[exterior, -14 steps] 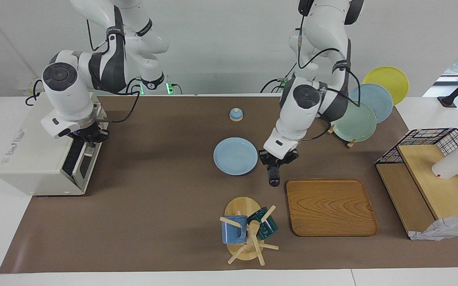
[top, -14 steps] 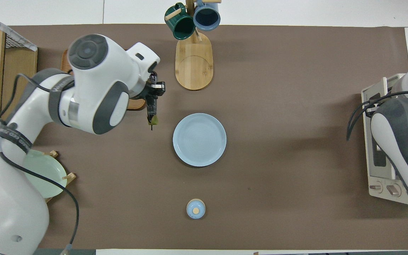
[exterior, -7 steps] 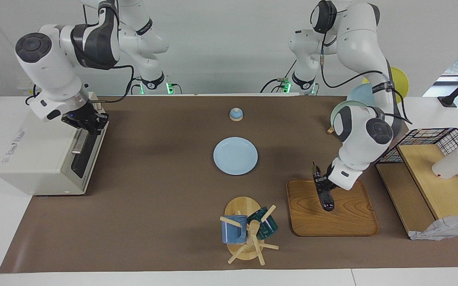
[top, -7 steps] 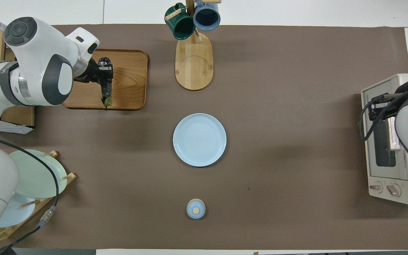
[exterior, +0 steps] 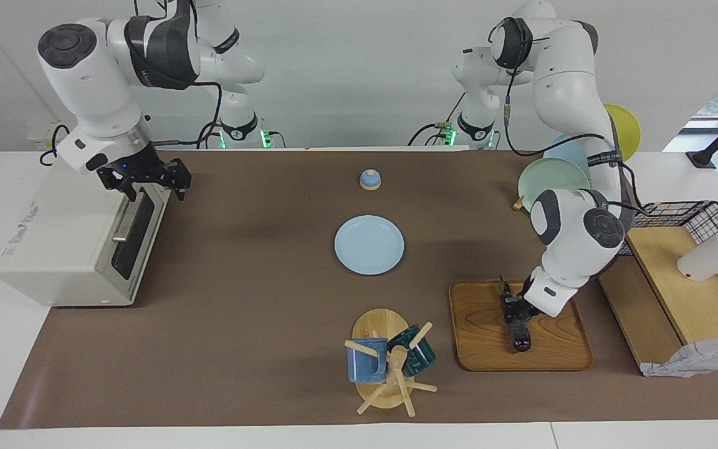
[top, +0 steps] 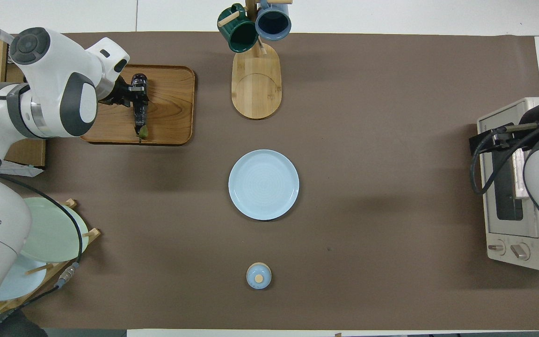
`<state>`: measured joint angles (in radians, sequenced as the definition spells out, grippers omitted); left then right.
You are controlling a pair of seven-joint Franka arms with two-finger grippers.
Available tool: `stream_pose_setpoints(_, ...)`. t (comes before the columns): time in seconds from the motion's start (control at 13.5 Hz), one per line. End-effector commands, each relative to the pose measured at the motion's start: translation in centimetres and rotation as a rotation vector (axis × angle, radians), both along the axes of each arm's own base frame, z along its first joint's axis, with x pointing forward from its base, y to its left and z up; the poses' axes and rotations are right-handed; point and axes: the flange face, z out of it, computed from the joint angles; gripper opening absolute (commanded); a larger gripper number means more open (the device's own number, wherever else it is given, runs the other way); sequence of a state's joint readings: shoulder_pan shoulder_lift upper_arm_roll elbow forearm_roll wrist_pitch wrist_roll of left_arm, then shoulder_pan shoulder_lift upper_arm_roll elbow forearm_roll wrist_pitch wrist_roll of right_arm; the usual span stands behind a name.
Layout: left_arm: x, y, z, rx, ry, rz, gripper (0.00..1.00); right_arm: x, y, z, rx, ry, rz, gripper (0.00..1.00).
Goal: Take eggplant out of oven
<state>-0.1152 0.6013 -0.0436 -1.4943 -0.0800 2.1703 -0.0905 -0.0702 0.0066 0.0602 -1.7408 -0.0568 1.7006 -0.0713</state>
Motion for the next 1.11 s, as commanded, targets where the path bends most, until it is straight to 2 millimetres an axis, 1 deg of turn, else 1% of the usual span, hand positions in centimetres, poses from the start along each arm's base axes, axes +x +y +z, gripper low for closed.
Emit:
stream_pose_setpoints(0.0, -0.2, 0.2, 2.5, 0.000, 0.035, -0.025, 1.00, 0.9, 1.1, 0.9, 0.040, -0.011, 0.038, 1.00)
stream_pose_setpoints(0.07, -0.6, 0.3, 4.6, -0.008, 0.029, -0.023, 1.00, 1.0, 0.8, 1.1, 0.032, -0.015, 0.037, 1.00)
stream_pose_setpoints(0.22, -2.0, 0.5, 8.7, -0.010, 0.045, -0.015, 1.00, 0.8, 1.3, 1.5, 0.028, -0.022, 0.046, 1.00)
stream_pose_setpoints(0.3, -3.0, 0.9, 11.0, -0.003, 0.066, -0.012, 1.00, 0.3, 0.6, 1.6, 0.033, -0.021, 0.028, 1.00)
stream_pose_setpoints(0.37, -4.2, 1.9, 13.2, 0.010, 0.088, -0.002, 1.00, -0.3, 0.2, 1.7, 0.035, -0.026, 0.022, 1.00)
stream_pose_setpoints(0.44, -5.6, 2.5, 15.9, 0.016, 0.101, 0.000, 1.00, -1.0, 0.9, 1.7, 0.035, -0.032, 0.033, 1.00)
stream_pose_setpoints(0.59, -8.3, 3.3, 20.9, 0.020, 0.110, 0.002, 1.00, -1.3, 1.0, 1.9, 0.034, -0.035, -0.002, 1.00)
stream_pose_setpoints(0.67, -9.9, 3.9, 23.3, 0.022, 0.114, 0.005, 1.00, -1.3, 1.0, 1.8, 0.035, -0.034, -0.013, 1.00)
stream_pose_setpoints(0.74, -11.9, 4.2, 25.2, 0.025, 0.121, 0.004, 1.00, -1.5, 0.9, 1.7, 0.034, -0.028, -0.013, 1.00)
stream_pose_setpoints(0.81, -13.8, 4.5, 26.6, 0.050, 0.118, -0.002, 1.00, -1.7, 1.0, 2.1, 0.034, -0.035, -0.011, 1.00)
stream_pose_setpoints(0.89, -15.4, 4.7, 27.1, 0.073, 0.117, -0.007, 1.00, -1.8, 1.1, 2.0, 0.034, -0.032, -0.011, 1.00)
stream_pose_setpoints(0.96, -16.8, 4.4, 26.9, 0.079, 0.123, -0.013, 1.00, -1.9, 1.0, 2.3, 0.034, -0.037, -0.014, 1.00)
stream_pose_setpoints(1.04, -17.3, 4.5, 26.8, 0.080, 0.130, -0.012, 1.00, -1.7, 0.8, 2.1, 0.033, -0.039, -0.019, 1.00)
